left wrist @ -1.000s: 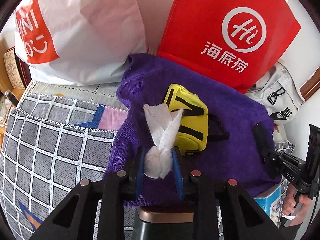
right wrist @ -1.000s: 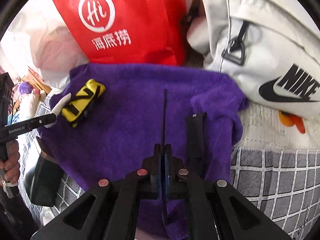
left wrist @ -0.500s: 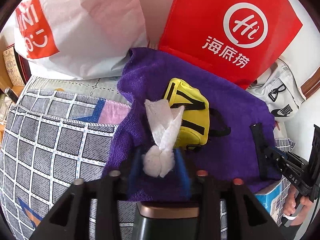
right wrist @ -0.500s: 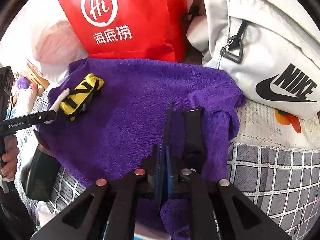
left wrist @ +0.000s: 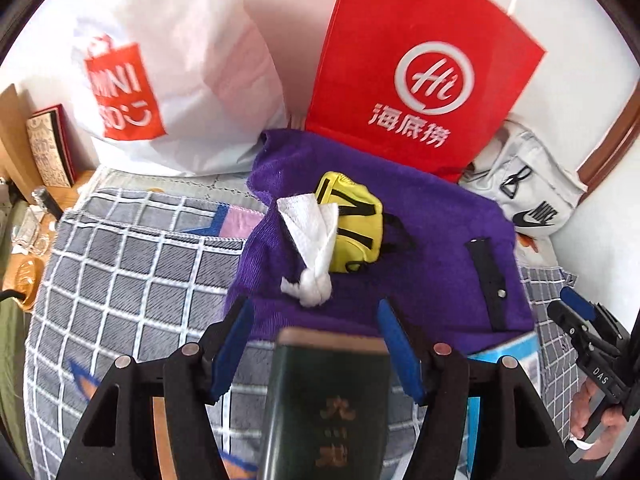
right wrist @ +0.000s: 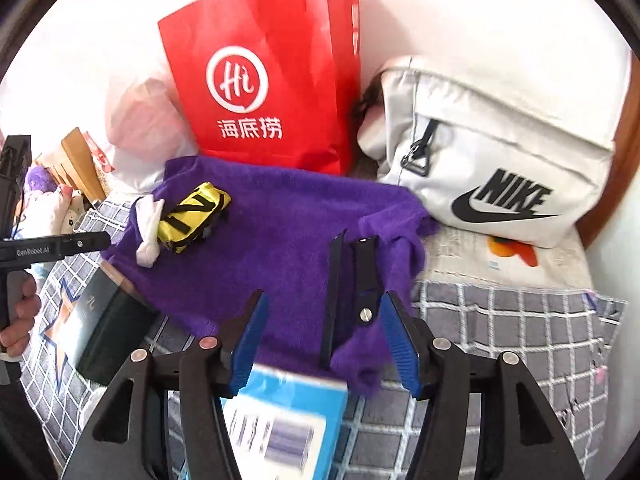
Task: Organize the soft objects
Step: 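Open the left tool beside the pouch while the right tool releases the strap on the towel, then grasp the green tea tissue pack with the right tool while the left tool moves to the mesh bag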
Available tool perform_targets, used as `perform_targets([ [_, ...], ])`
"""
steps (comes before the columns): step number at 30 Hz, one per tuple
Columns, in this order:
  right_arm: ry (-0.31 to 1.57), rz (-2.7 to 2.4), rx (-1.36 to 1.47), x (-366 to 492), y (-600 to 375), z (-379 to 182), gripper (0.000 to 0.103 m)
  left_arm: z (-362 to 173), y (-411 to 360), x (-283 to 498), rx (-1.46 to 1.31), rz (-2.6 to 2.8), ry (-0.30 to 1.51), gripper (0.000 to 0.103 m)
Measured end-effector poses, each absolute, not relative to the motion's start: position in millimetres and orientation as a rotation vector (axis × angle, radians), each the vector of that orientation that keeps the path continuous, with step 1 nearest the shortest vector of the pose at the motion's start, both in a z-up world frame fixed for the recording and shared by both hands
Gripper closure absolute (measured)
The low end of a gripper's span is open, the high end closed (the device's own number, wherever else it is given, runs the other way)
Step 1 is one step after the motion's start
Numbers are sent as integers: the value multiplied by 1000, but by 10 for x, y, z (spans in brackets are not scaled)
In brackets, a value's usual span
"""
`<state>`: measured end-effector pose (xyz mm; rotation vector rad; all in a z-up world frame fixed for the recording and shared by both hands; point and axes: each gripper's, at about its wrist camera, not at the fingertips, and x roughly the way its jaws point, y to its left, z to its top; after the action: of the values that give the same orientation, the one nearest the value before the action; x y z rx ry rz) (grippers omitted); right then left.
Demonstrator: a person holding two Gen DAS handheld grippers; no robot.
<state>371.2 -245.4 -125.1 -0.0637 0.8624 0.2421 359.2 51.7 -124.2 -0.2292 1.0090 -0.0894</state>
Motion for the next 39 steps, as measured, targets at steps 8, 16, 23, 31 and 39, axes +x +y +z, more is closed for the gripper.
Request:
perform_targets([
  [8, 817, 214, -45, 3068, -2467, -1105, 45, -961, 441, 2962, -232, -144, 878, 40],
  [16, 810, 236, -16, 2322, -2483, -1172, 45, -920, 379, 2409, -209, -133, 820, 40],
  [23, 851, 300, 48, 1850, -2450, -1397, 45, -1108, 330, 2020, -213, -138, 865, 40],
  [31, 893, 448, 42, 1547, -2132, -1768, 37, -1433, 333, 1684, -199, -116, 914, 40],
  [39, 928, 462, -36, 1623, -1883, -2015, 30, -1609, 445, 1508, -183, -101, 947, 39],
])
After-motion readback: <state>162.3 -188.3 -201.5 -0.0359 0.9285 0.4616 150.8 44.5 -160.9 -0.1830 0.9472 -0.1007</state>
